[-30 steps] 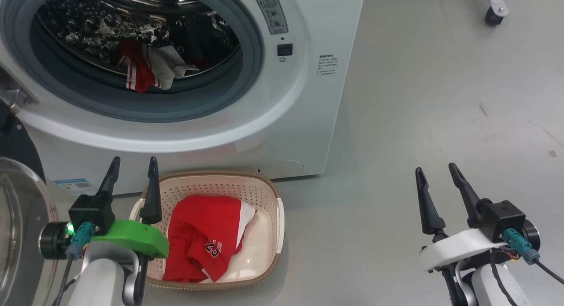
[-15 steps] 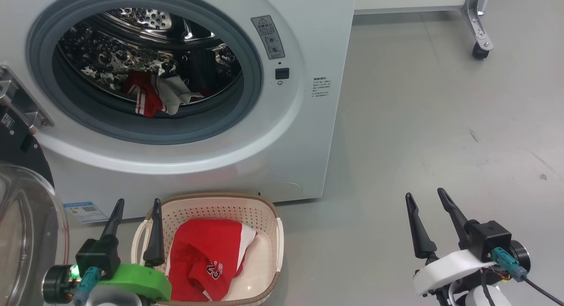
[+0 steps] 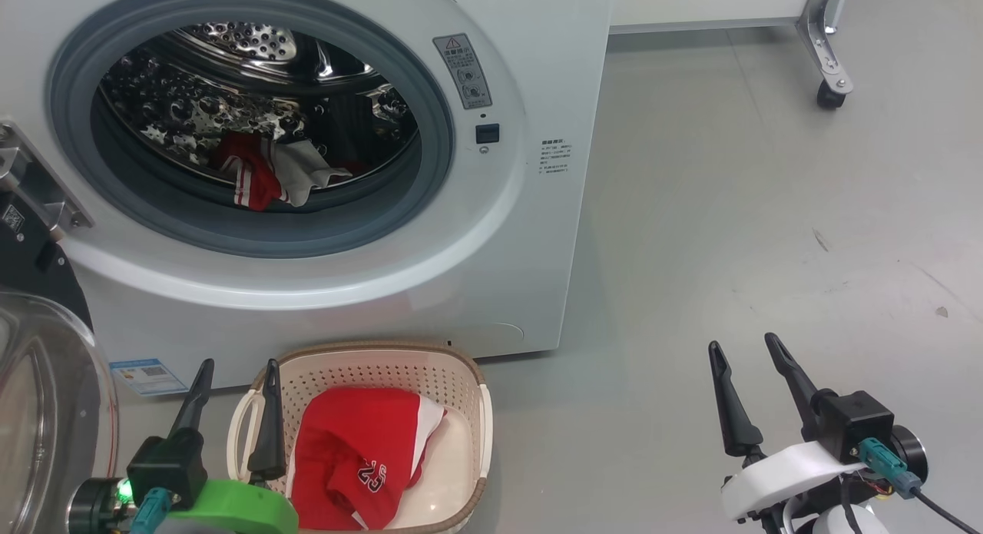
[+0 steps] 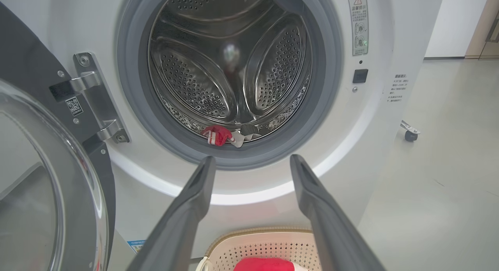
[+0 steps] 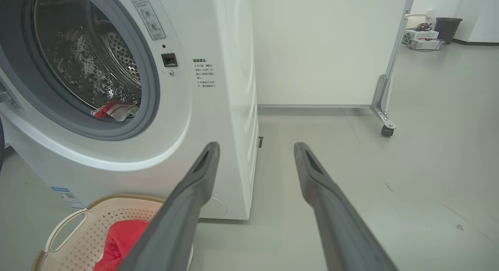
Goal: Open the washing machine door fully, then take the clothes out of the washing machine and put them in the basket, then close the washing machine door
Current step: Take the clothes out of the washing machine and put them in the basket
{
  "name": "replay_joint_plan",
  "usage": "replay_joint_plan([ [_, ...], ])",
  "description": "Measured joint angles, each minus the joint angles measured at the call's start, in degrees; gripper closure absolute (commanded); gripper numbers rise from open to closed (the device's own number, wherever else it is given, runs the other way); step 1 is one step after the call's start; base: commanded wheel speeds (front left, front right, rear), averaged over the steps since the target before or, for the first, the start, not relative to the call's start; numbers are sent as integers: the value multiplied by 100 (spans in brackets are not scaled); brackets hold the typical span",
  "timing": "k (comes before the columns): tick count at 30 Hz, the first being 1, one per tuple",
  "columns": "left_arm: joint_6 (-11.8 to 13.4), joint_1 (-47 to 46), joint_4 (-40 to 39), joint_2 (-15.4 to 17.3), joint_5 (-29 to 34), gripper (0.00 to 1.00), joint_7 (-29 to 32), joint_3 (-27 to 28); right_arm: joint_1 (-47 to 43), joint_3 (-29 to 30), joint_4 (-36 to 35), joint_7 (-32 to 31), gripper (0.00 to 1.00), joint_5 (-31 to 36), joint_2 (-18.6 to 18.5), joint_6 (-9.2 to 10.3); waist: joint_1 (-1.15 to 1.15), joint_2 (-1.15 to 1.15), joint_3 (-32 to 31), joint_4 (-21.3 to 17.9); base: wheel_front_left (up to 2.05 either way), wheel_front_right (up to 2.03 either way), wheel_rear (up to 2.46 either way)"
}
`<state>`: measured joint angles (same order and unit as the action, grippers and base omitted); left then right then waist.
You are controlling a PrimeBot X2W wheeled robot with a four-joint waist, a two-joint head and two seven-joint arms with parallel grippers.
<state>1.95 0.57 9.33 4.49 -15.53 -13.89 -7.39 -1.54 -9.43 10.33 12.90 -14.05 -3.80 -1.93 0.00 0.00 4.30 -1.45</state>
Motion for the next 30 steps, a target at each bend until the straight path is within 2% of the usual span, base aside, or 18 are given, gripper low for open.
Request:
replay_joint_plan([
  [30,97,327,-610,11,0,0,381,-15,-133,-42,-247,-152,0,0,-4,57,0,0,-74,30,0,0,0],
])
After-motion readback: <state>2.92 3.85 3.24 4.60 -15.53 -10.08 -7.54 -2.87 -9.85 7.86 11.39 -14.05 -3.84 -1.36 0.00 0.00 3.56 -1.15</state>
